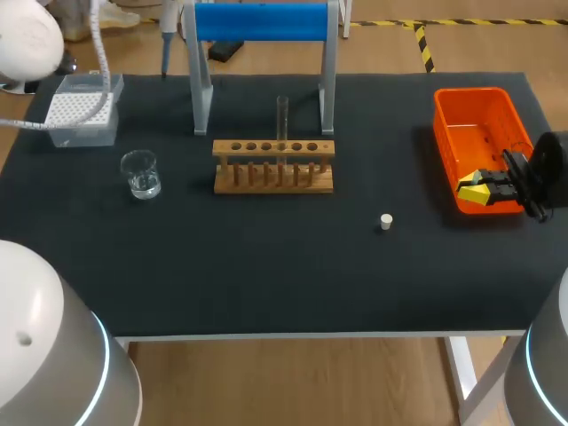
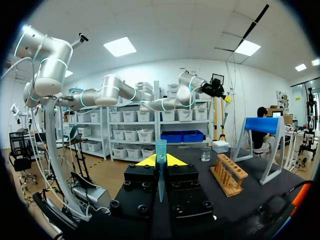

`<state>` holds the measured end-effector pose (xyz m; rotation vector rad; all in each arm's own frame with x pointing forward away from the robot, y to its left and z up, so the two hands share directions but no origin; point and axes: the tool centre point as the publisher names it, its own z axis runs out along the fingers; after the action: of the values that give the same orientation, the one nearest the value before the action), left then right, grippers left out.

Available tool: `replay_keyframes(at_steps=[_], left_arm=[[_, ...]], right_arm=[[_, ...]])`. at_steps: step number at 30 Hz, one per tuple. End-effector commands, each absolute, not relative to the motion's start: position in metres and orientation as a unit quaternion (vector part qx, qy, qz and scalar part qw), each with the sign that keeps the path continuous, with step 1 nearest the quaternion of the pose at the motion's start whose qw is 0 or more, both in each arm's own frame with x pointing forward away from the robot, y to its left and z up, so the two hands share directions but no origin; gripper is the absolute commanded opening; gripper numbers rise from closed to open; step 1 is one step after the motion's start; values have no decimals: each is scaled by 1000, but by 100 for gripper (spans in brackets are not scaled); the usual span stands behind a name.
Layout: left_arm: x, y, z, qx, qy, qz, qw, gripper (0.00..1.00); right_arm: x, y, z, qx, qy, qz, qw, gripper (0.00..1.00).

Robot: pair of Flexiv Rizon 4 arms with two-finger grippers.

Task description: Invert the test tube, pick up the pipette, mount the tip to pipette, aspirate from beaker and dispense into the tube, eject the tip, return the pipette, and cap with the stopper.

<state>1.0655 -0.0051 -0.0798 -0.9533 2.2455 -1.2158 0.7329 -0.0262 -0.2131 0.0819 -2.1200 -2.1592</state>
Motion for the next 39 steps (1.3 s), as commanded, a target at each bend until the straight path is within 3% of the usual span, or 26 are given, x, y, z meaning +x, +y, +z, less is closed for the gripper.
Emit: replay_keyframes(at_steps=[1, 15, 23, 39], left_arm=[[1047, 9, -73, -247, 836, -485, 68, 0], [1047, 9, -73, -247, 836, -485, 68, 0], [993, -8, -46, -162, 824, -542, 19, 0], [884, -66, -34, -124, 777, -617, 5, 0]], right_arm=[[732, -27, -213, 28, -699, -712, 57, 0], [732, -27, -213, 28, -699, -712, 57, 0], [732, -27, -213, 28, -699, -712, 57, 0], [732, -27, -213, 28, -699, -712, 57, 0]])
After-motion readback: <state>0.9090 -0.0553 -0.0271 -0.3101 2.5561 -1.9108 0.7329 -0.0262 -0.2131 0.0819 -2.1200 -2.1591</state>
